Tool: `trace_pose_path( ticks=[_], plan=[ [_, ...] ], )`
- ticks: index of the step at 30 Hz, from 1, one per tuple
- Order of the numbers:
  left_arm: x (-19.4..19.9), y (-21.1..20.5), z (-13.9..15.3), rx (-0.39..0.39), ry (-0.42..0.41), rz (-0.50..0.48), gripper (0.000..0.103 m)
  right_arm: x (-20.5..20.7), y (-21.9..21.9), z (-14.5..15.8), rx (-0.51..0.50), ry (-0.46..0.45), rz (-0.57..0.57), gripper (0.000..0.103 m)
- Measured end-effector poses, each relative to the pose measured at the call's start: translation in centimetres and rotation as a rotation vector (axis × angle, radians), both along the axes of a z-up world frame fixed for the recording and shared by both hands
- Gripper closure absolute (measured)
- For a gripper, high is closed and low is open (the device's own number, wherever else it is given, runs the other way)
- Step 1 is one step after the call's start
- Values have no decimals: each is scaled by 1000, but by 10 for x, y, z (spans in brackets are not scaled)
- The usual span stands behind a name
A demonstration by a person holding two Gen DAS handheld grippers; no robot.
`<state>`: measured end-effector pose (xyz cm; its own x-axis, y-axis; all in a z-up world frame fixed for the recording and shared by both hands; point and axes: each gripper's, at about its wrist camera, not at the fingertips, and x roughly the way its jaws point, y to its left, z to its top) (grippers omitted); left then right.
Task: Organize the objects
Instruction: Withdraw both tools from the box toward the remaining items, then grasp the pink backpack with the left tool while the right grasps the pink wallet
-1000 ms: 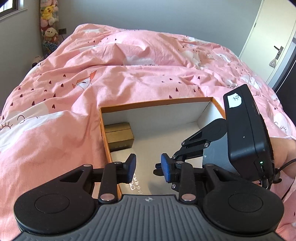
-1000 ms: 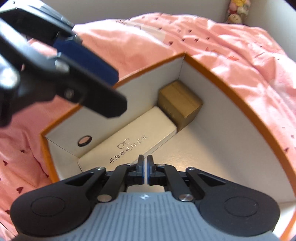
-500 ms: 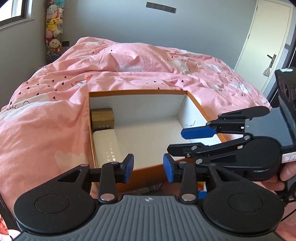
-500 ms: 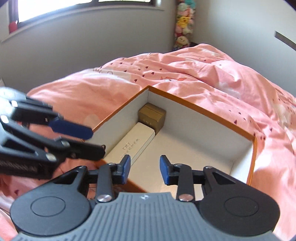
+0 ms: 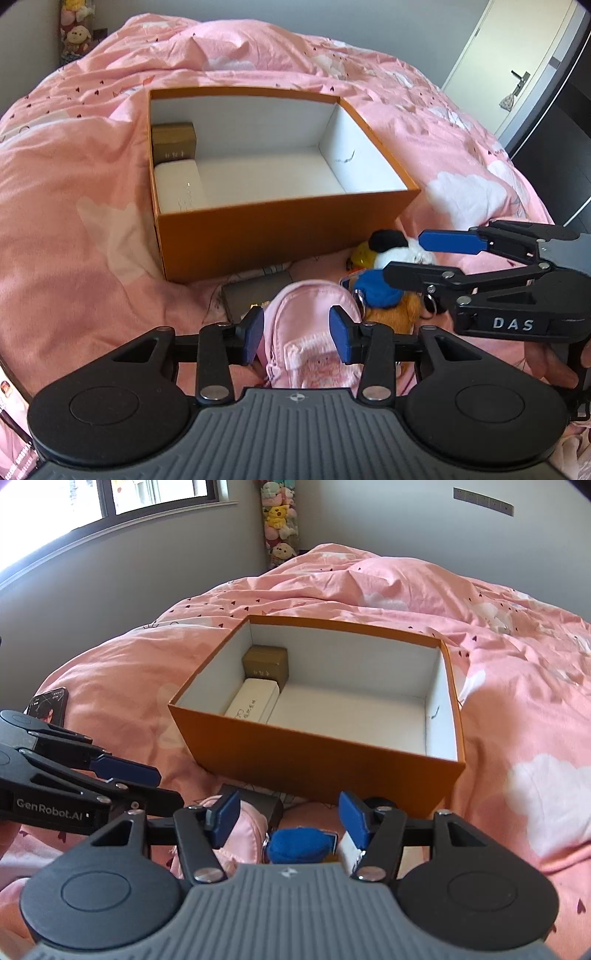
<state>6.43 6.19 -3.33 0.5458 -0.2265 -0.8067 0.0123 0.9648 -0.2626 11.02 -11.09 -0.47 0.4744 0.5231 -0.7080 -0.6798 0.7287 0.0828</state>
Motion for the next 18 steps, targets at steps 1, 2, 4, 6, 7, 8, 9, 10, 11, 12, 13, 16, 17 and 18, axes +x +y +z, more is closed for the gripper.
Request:
trace_pose_path(
  ticks=[1,2,4,6,7,8,9,10,11,12,13,16,17,18],
  plan=[
    [0,0,-5,-1,24,-2,52,-3,-4,-1,4,8,-6,41],
    [-1,-1,-9,-1,38,-1,52,-6,-6,-2,8,17,-3,42],
    [-2,-2,-17,-6,53,-10,47,-10,-9,-5,15,39,11,44],
    [-2,-3,-26,-18,73,-5,45,-10,-11,-10,4,64,9,51],
    [-1,-4,-31,-23,90,4,45,-9,-11,-12,-1,80,6,54],
    [0,-5,-36,-27,103,14,45,-8,-10,-16,-5,100,5,57],
    [1,-5,-41,-33,116,23,45,-7,-10,-18,-7,117,6,61],
    [2,-6,-44,-40,126,28,44,-6,-10,-20,-7,128,7,62],
    [3,-6,-47,-44,131,32,43,-6,-10,-21,-8,138,7,63],
    [5,-6,-49,-48,130,37,40,-5,-9,-23,-14,146,6,63],
    [6,-6,-52,-49,134,45,39,-4,-8,-26,-21,153,4,64],
    [10,-8,-60,-56,159,55,39,-3,-6,-28,-32,151,4,64],
    [10,-8,-61,-56,159,54,39,-3,-6,-28,-34,150,7,64],
    [10,-9,-62,-55,160,54,39,-3,-6,-28,-37,149,9,64]
  ],
)
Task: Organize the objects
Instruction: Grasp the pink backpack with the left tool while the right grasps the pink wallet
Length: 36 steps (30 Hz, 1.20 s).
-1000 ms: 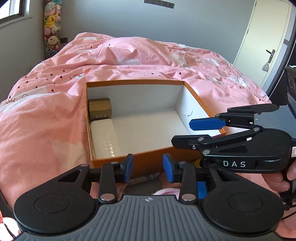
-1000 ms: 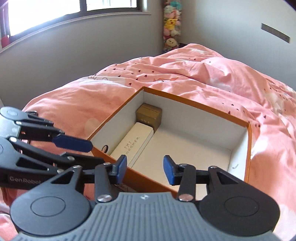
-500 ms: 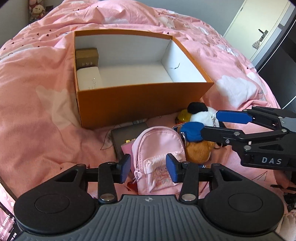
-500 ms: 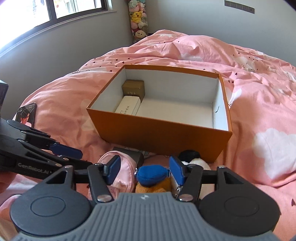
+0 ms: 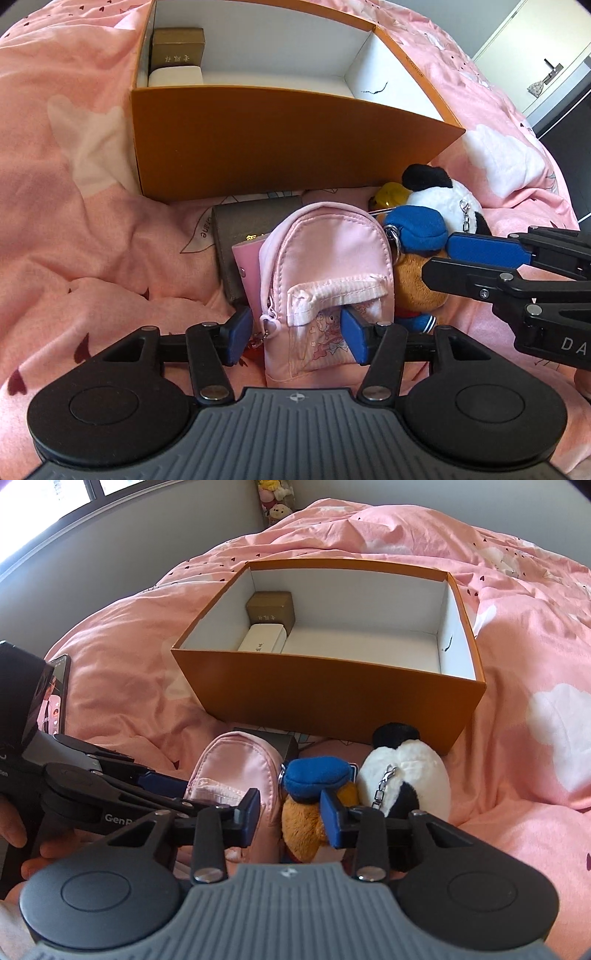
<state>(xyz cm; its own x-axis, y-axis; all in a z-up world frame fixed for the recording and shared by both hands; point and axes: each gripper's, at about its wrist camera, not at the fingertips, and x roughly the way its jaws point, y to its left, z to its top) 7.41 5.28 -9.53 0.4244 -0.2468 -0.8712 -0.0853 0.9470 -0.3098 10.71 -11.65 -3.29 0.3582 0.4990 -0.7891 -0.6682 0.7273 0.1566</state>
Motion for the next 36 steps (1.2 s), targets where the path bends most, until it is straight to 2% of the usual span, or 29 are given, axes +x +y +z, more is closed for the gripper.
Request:
trace_pose_path(
  ticks=[1,4,5,7,10,16,18,23,26,30,34,36],
  plan=[
    [0,0,0,-1,-1,0,41,0,0,0,-3,-1,1,64],
    [0,-1,0,-10,-8,3,60,0,1,0,-11,-6,5,64],
    [-1,-2,1,-1,-9,7,62,0,1,0,-15,-8,6,64],
    [-2,-2,3,-2,-11,15,74,-1,1,1,-21,-14,8,64],
    [-4,0,13,1,-22,20,81,-3,2,4,-29,-29,16,64],
    [-9,15,45,77,-85,51,83,-4,7,21,-9,-87,79,68],
    [-10,24,53,107,-90,81,83,0,13,23,0,-72,110,71],
    [-10,41,57,124,-78,121,83,19,38,23,-24,-21,208,71],
    [-8,43,54,124,-71,125,83,32,59,18,-92,-2,304,57],
    [-6,45,48,157,-55,131,83,51,88,-5,-203,121,427,51],
    [-6,47,43,167,-43,133,83,68,104,-36,-310,219,442,48],
    [-5,48,41,162,-40,135,83,74,109,-46,-334,266,450,43]
  ],
)
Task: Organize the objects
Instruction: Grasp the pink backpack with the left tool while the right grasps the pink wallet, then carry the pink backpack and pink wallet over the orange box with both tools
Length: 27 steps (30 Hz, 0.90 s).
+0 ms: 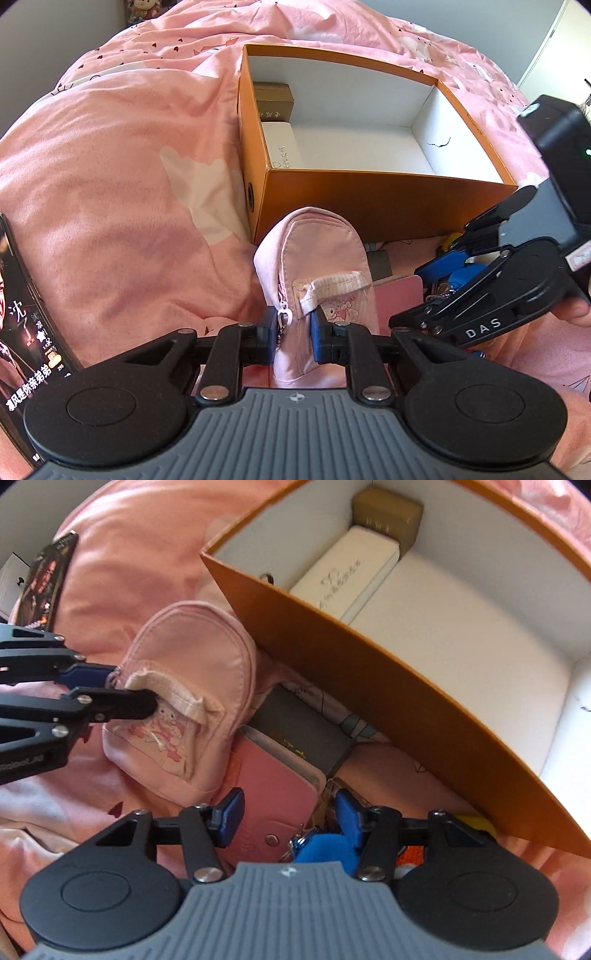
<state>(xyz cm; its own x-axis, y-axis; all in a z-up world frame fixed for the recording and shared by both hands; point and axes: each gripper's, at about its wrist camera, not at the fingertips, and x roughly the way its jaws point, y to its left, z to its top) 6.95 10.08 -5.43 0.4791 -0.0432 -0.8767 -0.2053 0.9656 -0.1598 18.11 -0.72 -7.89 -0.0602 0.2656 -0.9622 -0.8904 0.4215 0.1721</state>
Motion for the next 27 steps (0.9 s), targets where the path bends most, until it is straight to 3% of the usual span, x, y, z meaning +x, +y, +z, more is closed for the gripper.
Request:
trace_pose_path(
  ticks=[5,9,15,18,27],
  plan=[
    [1,5,-4,-22,9,6,83,7,3,-21,-40,84,-18,41],
    [1,6,-6,-26,13,6,83,2,-1,-22,-37,110,-35,56],
    [0,9,-2,-26,16,7,83,-11,-18,2,29,72,-92,80],
    [-2,9,1,-15,11,8,83,-19,-26,15,94,73,-113,87],
    [-8,9,27,-16,-58,-25,84,-28,-35,54,199,-41,-163,89]
  ],
)
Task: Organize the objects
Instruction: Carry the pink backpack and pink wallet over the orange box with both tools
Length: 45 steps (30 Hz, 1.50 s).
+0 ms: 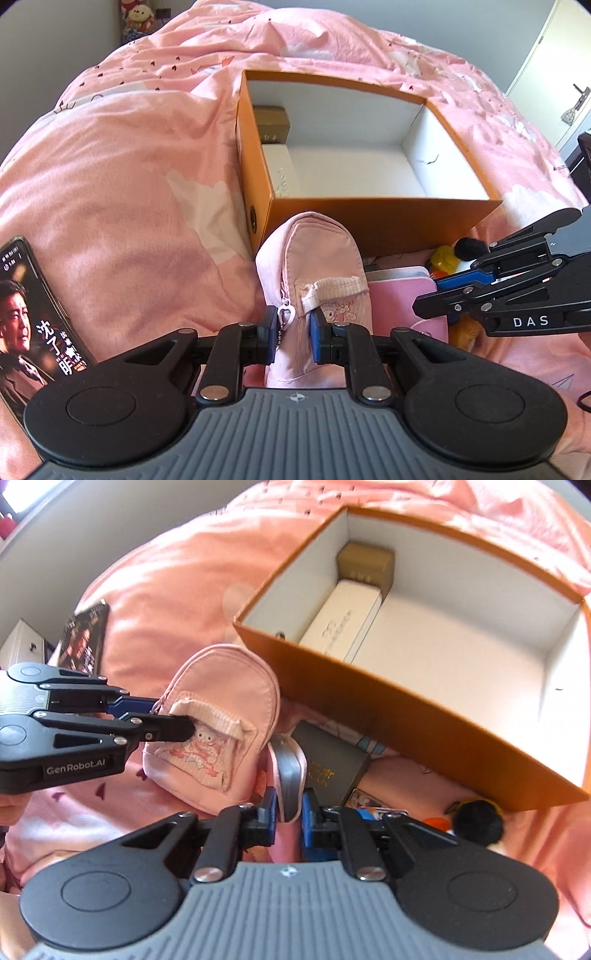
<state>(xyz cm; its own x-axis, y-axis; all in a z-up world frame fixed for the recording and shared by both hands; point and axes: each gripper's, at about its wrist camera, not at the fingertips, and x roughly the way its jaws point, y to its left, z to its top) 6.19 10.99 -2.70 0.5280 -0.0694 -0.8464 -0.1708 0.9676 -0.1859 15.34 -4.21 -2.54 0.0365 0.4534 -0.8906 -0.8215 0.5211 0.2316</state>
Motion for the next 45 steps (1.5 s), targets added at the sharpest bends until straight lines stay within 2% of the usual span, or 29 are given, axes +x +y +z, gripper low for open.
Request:
trace_pose_path(
  ticks=[5,11,17,21,24,28,36,40,45],
  plan=[
    [-3,3,25,-32,-67,-10,84,3,-22,28,79,-42,-46,89],
    [5,3,60,-31,-169,-25,84,14,-48,71,192,-92,-106,89],
    [39,1,82,11,-229,-40,84,38,-64,108,284,-173,-173,89],
    [76,-1,83,22,-231,-60,84,62,-68,117,313,-209,-229,89],
    [108,-4,71,16,-202,-79,84,86,-68,113,312,-210,-272,89],
    [147,-7,41,8,-141,-77,84,113,-62,100,285,-206,-312,89],
    [198,0,-14,-40,-20,-51,85,165,-52,50,193,-138,-354,89],
    [203,12,-15,-25,-16,-51,85,191,-40,21,145,-76,-353,89],
    [207,21,-6,-7,1,-81,85,216,-14,-4,151,13,-332,89]
  ],
)
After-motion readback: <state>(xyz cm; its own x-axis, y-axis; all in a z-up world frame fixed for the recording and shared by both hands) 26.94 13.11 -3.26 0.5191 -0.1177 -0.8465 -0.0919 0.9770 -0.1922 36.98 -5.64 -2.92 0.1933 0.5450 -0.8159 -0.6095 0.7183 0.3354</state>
